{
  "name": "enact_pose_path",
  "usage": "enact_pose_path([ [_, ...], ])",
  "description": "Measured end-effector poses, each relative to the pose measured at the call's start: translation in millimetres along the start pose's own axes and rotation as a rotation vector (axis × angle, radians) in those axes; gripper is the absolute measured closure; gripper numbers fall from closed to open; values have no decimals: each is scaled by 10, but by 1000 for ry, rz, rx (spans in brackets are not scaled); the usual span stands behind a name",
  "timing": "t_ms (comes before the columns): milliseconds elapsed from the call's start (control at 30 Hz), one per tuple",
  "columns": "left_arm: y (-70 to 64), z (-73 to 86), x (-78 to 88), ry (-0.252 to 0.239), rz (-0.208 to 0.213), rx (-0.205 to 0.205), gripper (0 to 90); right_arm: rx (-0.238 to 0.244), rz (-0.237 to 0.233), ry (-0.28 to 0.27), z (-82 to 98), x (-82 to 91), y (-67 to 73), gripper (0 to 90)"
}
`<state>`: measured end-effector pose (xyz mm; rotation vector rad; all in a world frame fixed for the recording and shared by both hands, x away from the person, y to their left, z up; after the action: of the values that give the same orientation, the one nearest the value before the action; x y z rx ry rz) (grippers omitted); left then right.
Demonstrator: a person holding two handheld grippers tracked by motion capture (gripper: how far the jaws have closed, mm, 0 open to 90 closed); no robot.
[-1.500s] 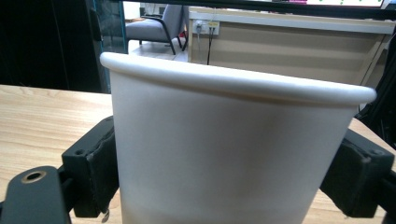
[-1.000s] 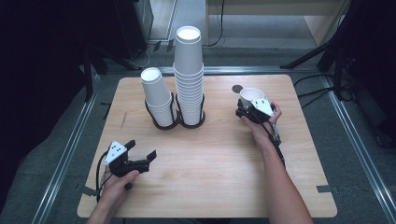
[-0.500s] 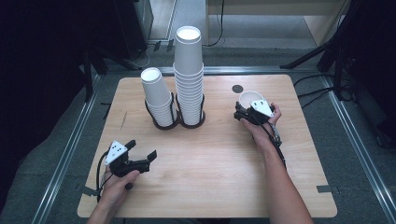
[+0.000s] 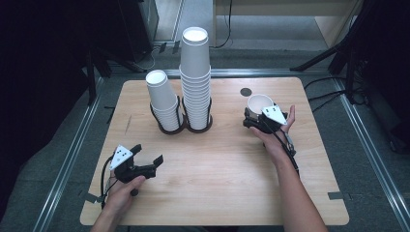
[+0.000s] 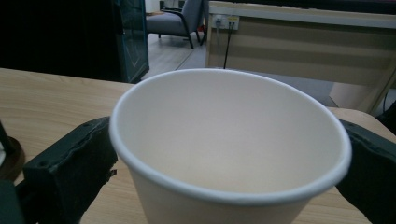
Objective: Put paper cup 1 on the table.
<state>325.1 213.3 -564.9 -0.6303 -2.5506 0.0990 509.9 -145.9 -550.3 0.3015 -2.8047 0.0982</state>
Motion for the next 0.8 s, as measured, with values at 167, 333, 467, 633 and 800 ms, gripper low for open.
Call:
enact_pose_path([
  [167, -88, -85, -32, -8, 8, -13, 0, 8, -16, -16, -54, 126, 24, 0],
  [333, -155, -148, -67, -8, 19, -19, 0, 10, -30, -30, -117, 206, 49, 0],
  [467, -236, -192, -109, -5, 20, -50, 0, 7, -37, -51, -208, 282, 47, 0],
  [633, -317, -261, -160, -9, 29, -65, 0, -5, -55, -78, -339, 374, 53, 0],
  [800, -380, -349, -243, -20, 32, -58, 0, -6, -63, -101, -482, 450, 80, 0],
])
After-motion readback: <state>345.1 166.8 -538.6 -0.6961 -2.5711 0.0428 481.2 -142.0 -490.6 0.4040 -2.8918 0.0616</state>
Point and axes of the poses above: each handheld gripper's, and its own axes: x roughly backward along the jaws, z roughly out of its underside, y roughly to its left, the point moved 10 cm from there along -x, roughly forward along the jaws, and after that the axes turned 7 degrees about y, right-handed, at the moved point
